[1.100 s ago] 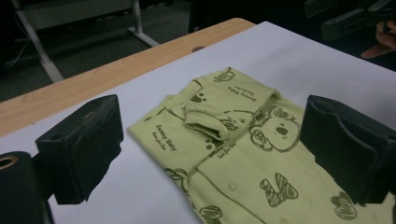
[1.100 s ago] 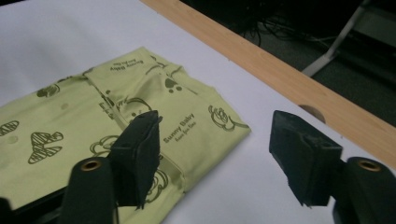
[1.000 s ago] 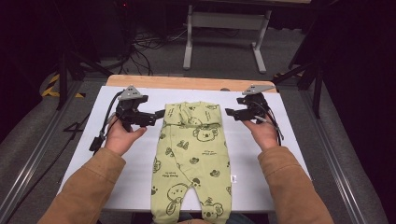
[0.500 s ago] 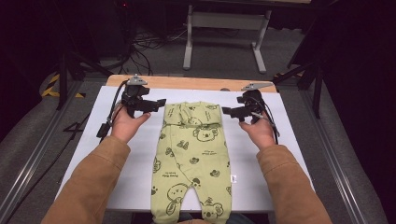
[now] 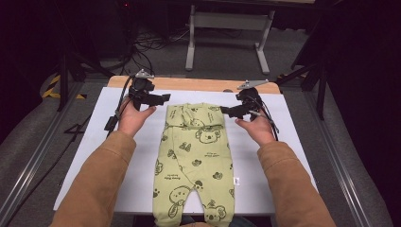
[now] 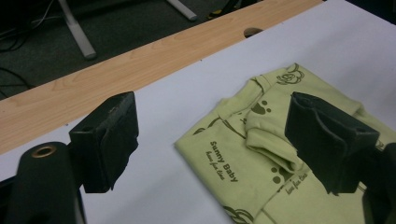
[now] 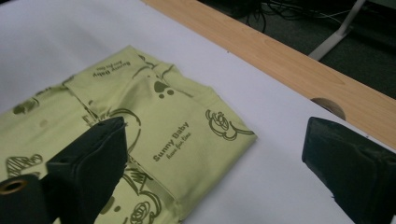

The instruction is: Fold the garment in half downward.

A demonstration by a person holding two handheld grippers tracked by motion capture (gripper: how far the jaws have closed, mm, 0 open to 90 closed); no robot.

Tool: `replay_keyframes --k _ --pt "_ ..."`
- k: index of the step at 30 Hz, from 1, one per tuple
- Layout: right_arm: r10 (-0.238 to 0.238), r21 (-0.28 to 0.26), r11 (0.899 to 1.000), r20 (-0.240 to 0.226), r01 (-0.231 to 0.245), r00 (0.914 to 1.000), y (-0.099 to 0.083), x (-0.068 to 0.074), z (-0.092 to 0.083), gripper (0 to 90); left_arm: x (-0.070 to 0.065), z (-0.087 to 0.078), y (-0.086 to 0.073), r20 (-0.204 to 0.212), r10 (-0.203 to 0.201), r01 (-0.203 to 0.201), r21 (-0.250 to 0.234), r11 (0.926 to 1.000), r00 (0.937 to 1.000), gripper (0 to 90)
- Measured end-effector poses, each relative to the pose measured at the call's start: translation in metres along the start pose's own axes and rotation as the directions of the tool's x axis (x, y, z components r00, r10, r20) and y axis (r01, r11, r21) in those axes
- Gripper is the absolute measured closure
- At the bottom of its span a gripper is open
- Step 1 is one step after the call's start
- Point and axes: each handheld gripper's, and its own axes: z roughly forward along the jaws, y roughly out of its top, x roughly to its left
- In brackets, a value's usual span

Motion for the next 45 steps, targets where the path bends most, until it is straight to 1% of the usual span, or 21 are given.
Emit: replay_keyframes --k 2,3,8,11,12,14,16,18,19,21,22,24,27,30,32,35,37,38,39,41,45 --pt "-0.033 0.025 0.999 0.021 0.032 0.9992 0.0 0.0 0.006 11.0 0.003 0.004 0.001 -0.005 -0.007 0.007 0.001 1.0 1.0 20.3" --pt "-0.041 0.03 0.999 0.021 0.04 0.9989 0.001 -0.001 0.007 12.9 0.005 0.006 0.002 -0.005 -0.013 0.013 0.005 0.9999 0.9999 20.8" --pt "-0.029 0.028 0.999 0.026 0.028 0.9992 0.002 -0.011 0.016 18.9 0.012 0.017 0.002 -0.023 -0.038 0.038 0.012 0.9992 0.999 21.5" --pt "-0.027 0.046 0.999 0.047 0.025 0.9985 0.001 -0.017 0.022 24.2 0.015 0.024 0.0 -0.04 -0.036 0.037 0.017 0.9992 0.9985 22.5" --pt "-0.028 0.048 0.998 0.051 0.026 0.9983 0.0 -0.019 0.025 25.4 0.016 0.028 -0.001 -0.046 -0.045 0.046 0.02 0.9987 0.9979 22.5" --pt "-0.016 0.068 0.998 0.056 0.012 0.9983 -0.001 -0.022 0.032 26.9 0.017 0.033 -0.003 -0.047 -0.063 0.065 0.037 0.9972 0.9969 23.1" --pt "-0.012 0.08 0.997 0.067 0.006 0.9977 -0.002 -0.023 0.036 29.1 0.017 0.037 -0.005 -0.064 -0.065 0.068 0.055 0.9962 0.9959 23.8" --pt "-0.007 0.084 0.996 0.081 0.0 0.9967 -0.002 -0.024 0.039 28.3 0.017 0.04 -0.006 -0.069 -0.062 0.067 0.069 0.9954 0.9957 24.2" --pt "0.004 0.082 0.997 0.091 -0.012 0.9958 -0.002 -0.024 0.041 25.4 0.017 0.041 -0.007 -0.071 -0.06 0.065 0.067 0.9956 0.9957 24.7" --pt "0.025 0.076 0.997 0.103 -0.033 0.9944 -0.003 -0.025 0.044 22.6 0.018 0.041 -0.008 -0.057 -0.079 0.082 0.062 0.9947 0.9953 27.7" --pt "0.033 0.073 0.997 0.1 -0.041 0.9945 -0.003 -0.027 0.046 22.2 0.019 0.042 -0.008 -0.048 -0.092 0.095 0.061 0.9936 0.9946 28.5" --pt "0.045 0.084 0.995 0.098 -0.054 0.9942 -0.004 -0.028 0.051 21.3 0.02 0.046 -0.01 -0.05 -0.104 0.107 0.06 0.9925 0.9934 28.5" --pt "0.06 0.098 0.993 0.096 -0.069 0.9936 -0.006 -0.031 0.057 23.4 0.02 0.051 -0.012 -0.057 -0.092 0.096 0.074 0.9927 0.9941 28.6" --pt "0.079 0.101 0.991 0.088 -0.088 0.9929 -0.007 -0.034 0.063 27.9 0.021 0.057 -0.016 -0.039 -0.114 0.118 0.102 0.9878 0.9927 30.2" --pt "0.086 0.1 0.991 0.08 -0.094 0.9931 -0.009 -0.035 0.065 30.8 0.023 0.061 -0.019 -0.044 -0.113 0.117 0.115 0.9865 0.9927 30.7" --pt "0.1 0.11 0.988 0.071 -0.107 0.9924 -0.012 -0.038 0.07 34.7 0.025 0.067 -0.023 -0.037 -0.134 0.138 0.138 0.9808 0.9903 31.7" --pt "0.107 0.125 0.985 0.077 -0.116 0.9913 -0.014 -0.037 0.073 35.7 0.024 0.07 -0.025 -0.043 -0.13 0.136 0.158 0.9782 0.9905 31.8" --pt "0.104 0.133 0.984 0.083 -0.115 0.991 -0.015 -0.037 0.075 36.1 0.023 0.073 -0.027 -0.054 -0.133 0.141 0.168 0.9757 0.9896 31.7" --pt "0.108 0.154 0.981 0.092 -0.121 0.9899 -0.016 -0.036 0.079 36.7 0.023 0.074 -0.027 -0.058 -0.135 0.143 0.175 0.9742 0.9892 31.4" --pt "0.118 0.168 0.977 0.091 -0.132 0.9888 -0.019 -0.036 0.083 38.6 0.022 0.078 -0.029 -0.071 -0.132 0.143 0.186 0.9721 0.9887 33.2" --pt "0.109 0.183 0.975 0.086 -0.123 0.9903 -0.021 -0.032 0.09 41.8 0.022 0.083 -0.032 -0.078 -0.13 0.144 0.205 0.968 0.9884 34.8"
